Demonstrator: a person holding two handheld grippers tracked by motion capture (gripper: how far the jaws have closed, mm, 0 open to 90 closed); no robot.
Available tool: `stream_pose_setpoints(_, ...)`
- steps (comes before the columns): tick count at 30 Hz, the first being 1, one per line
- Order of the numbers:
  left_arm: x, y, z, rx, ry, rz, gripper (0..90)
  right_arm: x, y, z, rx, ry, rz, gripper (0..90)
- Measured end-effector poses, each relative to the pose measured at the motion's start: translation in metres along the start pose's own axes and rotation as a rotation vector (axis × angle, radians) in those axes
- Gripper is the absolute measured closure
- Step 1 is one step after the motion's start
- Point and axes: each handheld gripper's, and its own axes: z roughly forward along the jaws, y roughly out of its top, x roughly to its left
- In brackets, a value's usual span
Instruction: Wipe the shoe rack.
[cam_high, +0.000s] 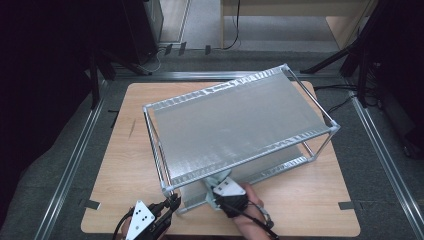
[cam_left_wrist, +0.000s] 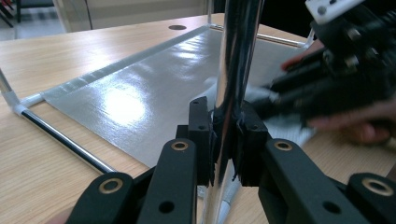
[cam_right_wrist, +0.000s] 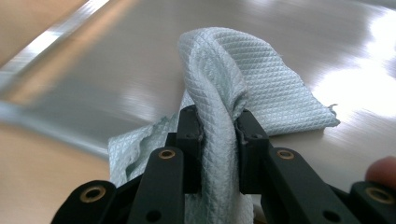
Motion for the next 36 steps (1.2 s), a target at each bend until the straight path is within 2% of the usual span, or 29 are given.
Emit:
stream_pose_setpoints(4,0.001,0.000,0.000,0.001,-0.003,0.003,80.6,-0.049,-0.010,-0.010,0.015,-0.094,0.043,75.5)
stream_pose_setpoints(7,0.001,0.000,0.000,0.001,-0.007,0.006,80.6,-0.089,-0.019,-0.020,0.031,-0.181,0.108,75.6)
stream_pose_setpoints(11,0.001,0.000,0.000,0.001,-0.009,0.008,80.6,-0.138,-0.034,-0.036,0.040,-0.286,0.218,75.5)
stream_pose_setpoints(14,0.002,0.000,0.000,0.000,-0.006,0.010,80.6,-0.165,-0.044,-0.048,0.040,-0.366,0.269,74.4)
stream_pose_setpoints(16,0.002,0.000,0.001,-0.001,-0.005,0.009,80.6,-0.179,-0.050,-0.059,0.035,-0.391,0.308,74.0)
stream_pose_setpoints(18,0.002,0.000,0.001,-0.001,-0.005,0.009,80.6,-0.187,-0.054,-0.066,0.037,-0.434,0.320,73.8)
stream_pose_setpoints(20,0.002,0.000,0.001,-0.001,-0.005,0.008,80.6,-0.196,-0.059,-0.074,0.036,-0.463,0.363,74.1)
stream_pose_setpoints(22,0.002,0.000,0.001,-0.001,-0.003,0.007,80.6,-0.201,-0.064,-0.078,0.034,-0.456,0.400,74.6)
stream_pose_setpoints(26,0.002,0.000,0.001,0.000,-0.006,0.002,80.6,-0.196,-0.065,-0.071,0.049,-0.452,0.385,76.1)
stream_pose_setpoints(30,0.003,0.000,0.001,-0.001,-0.011,-0.003,80.5,-0.191,-0.061,-0.068,0.042,-0.416,0.395,76.2)
stream_pose_setpoints(32,0.004,0.000,0.001,-0.002,-0.011,-0.003,80.4,-0.185,-0.058,-0.065,0.043,-0.402,0.374,76.3)
stream_pose_setpoints(36,0.004,0.000,0.001,-0.001,-0.016,-0.008,80.4,-0.170,-0.050,-0.058,0.058,-0.335,0.323,76.3)
